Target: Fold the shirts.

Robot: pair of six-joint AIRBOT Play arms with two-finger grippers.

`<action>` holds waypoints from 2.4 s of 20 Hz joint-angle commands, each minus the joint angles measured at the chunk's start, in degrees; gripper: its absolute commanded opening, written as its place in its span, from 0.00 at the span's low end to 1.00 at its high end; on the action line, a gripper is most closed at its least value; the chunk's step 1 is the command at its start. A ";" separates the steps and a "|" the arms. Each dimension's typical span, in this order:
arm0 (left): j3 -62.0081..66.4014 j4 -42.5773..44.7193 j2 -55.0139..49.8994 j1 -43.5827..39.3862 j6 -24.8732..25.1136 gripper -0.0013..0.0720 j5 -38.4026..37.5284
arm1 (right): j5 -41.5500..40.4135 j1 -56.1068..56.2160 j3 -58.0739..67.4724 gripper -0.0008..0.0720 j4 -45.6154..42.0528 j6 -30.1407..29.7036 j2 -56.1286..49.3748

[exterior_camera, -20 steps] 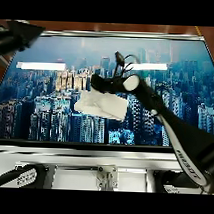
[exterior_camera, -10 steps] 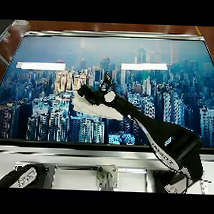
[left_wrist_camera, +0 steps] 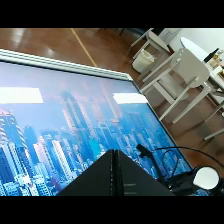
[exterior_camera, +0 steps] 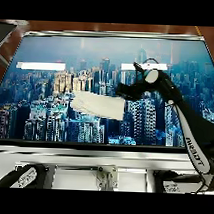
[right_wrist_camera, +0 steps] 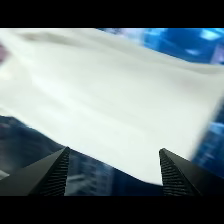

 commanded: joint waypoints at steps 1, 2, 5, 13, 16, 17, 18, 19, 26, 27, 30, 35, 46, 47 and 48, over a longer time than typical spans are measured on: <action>0.00 1.42 0.02 0.02 0.00 0.07 -0.04 | 14.69 -7.48 -2.16 0.95 -10.34 2.82 0.31; 0.00 1.40 0.02 0.02 0.00 0.07 -0.04 | 12.74 -7.61 -3.04 0.95 -9.14 2.82 -0.76; 0.00 1.40 0.02 0.02 0.02 0.07 0.17 | 6.12 -6.93 -3.17 0.95 0.37 0.92 -5.62; 0.00 1.40 0.04 0.00 0.00 0.07 0.26 | -2.05 -2.08 -3.17 0.92 6.12 -1.84 -12.87; 0.00 1.40 0.02 0.00 0.00 0.07 0.20 | -4.50 -1.66 -3.13 0.48 10.45 -3.93 -13.33; 0.00 1.42 0.02 0.02 0.00 0.07 0.09 | -4.44 -1.73 -3.02 0.17 12.66 -6.91 -13.27; 0.00 1.55 0.02 0.00 0.00 0.07 0.09 | -3.72 -2.21 -2.21 0.10 13.64 -9.99 -13.14; 0.00 1.57 0.02 0.00 0.00 0.07 0.07 | -2.71 -2.86 -0.79 0.09 13.38 -12.09 -12.76; -0.02 3.89 0.04 -0.66 -0.09 0.07 -4.13 | -1.25 -25.40 6.40 0.09 6.27 -8.07 -5.38; -0.02 3.89 0.04 -1.62 -0.07 0.07 -4.09 | -0.46 -30.51 6.40 0.09 6.23 -8.07 -4.26; -0.02 3.89 0.00 -5.53 -0.04 0.07 -3.87 | 2.05 -45.18 6.40 0.09 6.08 -8.04 -1.97; -0.02 3.93 -0.79 -14.27 -0.04 0.07 -2.99 | 8.98 -66.36 6.38 0.09 0.63 -6.82 -1.07; 0.00 5.44 -3.04 -27.15 -0.04 0.07 2.71 | 12.37 -74.64 -18.01 0.09 -12.35 -0.74 10.43; 0.00 5.44 -3.06 -27.15 -0.04 0.07 2.71 | 12.35 -74.64 -20.41 0.09 -13.62 -0.68 11.72; 0.00 5.44 -3.04 -27.12 -0.02 0.07 2.73 | 12.02 -74.64 -22.14 0.09 -15.93 -0.35 12.68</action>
